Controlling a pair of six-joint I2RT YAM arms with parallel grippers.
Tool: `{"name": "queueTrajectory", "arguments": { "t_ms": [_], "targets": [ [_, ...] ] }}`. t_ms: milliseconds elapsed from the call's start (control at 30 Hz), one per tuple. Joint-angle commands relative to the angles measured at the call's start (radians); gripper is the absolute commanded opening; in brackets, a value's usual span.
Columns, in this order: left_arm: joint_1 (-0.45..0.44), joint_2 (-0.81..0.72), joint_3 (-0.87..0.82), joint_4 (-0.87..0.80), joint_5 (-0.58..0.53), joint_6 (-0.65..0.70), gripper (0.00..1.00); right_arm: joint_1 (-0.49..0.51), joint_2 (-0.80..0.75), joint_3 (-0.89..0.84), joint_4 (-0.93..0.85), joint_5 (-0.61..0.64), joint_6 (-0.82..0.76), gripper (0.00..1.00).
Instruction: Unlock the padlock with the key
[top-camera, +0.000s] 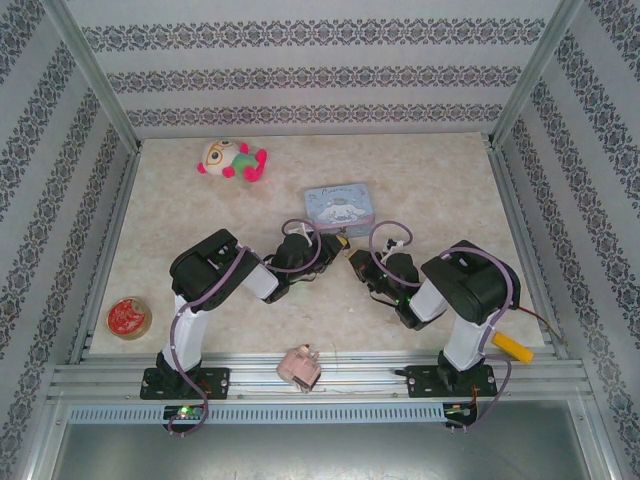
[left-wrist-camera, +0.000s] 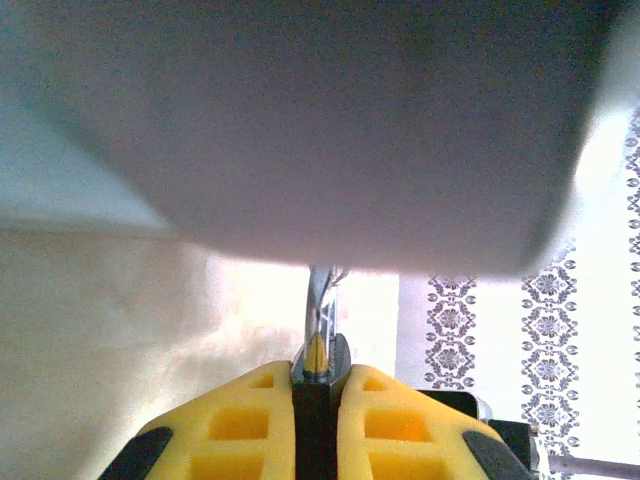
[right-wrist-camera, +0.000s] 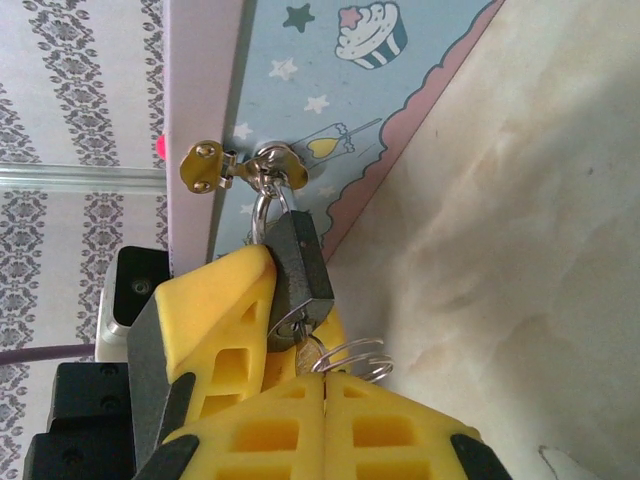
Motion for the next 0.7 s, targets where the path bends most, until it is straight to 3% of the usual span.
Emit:
{"name": "queueTrajectory", "arguments": {
  "t_ms": [0, 300, 667],
  "targets": [
    [-0.029, 0.02, -0.014, 0.039, 0.064, -0.01, 0.0, -0.013, 0.009, 0.052, 0.063, -0.021, -0.02, 0.0],
    [-0.049, 0.028, 0.0, 0.031, 0.072, -0.012, 0.0, -0.013, -0.062, 0.079, 0.054, -0.07, -0.062, 0.0],
    [-0.069, 0.011, 0.042, -0.01, 0.12, 0.002, 0.0, -0.011, -0.021, 0.158, 0.064, -0.109, -0.096, 0.0]
  ]
}}
